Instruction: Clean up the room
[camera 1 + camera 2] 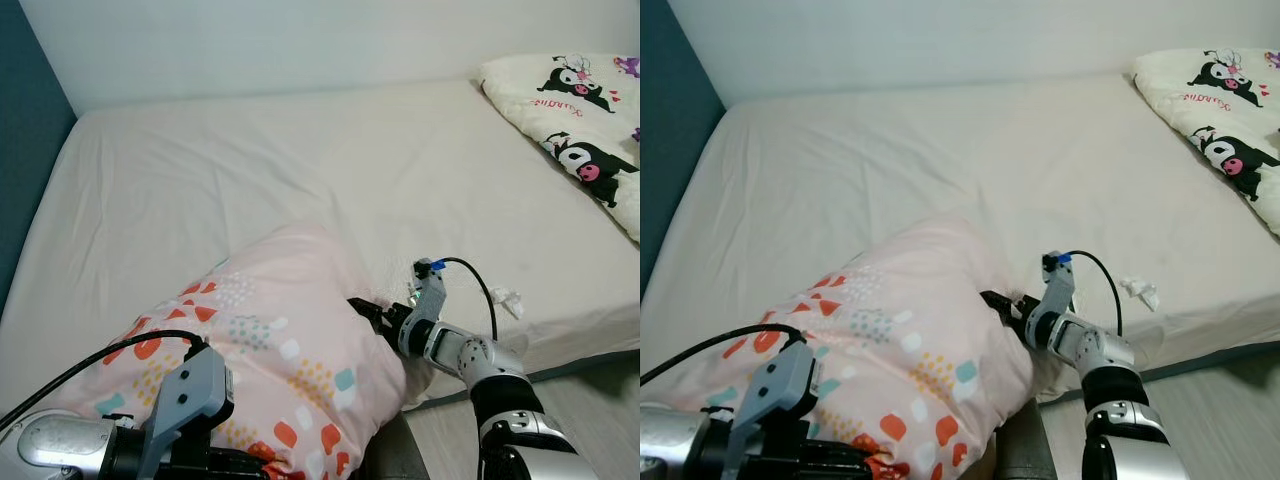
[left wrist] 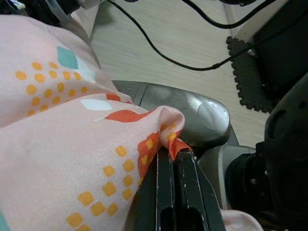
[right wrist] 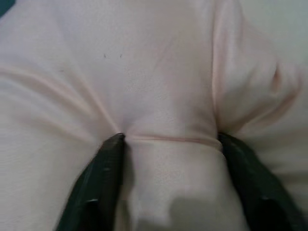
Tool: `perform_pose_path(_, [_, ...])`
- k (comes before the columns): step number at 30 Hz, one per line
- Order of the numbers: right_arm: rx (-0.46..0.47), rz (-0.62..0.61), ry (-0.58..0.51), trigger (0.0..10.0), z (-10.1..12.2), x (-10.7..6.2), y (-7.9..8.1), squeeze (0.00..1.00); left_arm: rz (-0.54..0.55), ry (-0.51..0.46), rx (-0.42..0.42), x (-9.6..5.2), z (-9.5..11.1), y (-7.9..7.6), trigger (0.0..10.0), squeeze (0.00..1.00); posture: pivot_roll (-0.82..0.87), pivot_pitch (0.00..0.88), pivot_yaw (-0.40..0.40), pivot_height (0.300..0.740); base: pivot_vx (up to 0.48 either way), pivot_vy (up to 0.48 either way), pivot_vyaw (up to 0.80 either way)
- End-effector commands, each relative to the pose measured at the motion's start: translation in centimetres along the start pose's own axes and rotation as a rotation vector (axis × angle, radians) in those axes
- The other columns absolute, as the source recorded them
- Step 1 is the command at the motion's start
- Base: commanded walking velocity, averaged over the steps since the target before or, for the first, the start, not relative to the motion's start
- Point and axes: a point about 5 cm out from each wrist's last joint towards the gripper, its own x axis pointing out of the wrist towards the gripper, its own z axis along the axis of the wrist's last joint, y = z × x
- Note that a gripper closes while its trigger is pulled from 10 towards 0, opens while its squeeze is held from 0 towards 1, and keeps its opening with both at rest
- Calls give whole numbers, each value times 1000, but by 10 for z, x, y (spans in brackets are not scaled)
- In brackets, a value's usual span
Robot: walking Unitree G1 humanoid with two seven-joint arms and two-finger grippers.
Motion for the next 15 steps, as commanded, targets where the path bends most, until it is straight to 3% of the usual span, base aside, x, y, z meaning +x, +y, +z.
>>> perform_pose_path(1, [-2,-68,111,0,-29,6,-6,0,13,-40,23,2,4,2,0,0,-10,178,-14,546,0,0,0])
perform_pose_path(15, [-43,-107,91,0,-14,3,-13,0,35,-43,31,2,3,5,0,0,-12,175,-23,546,0,0,0])
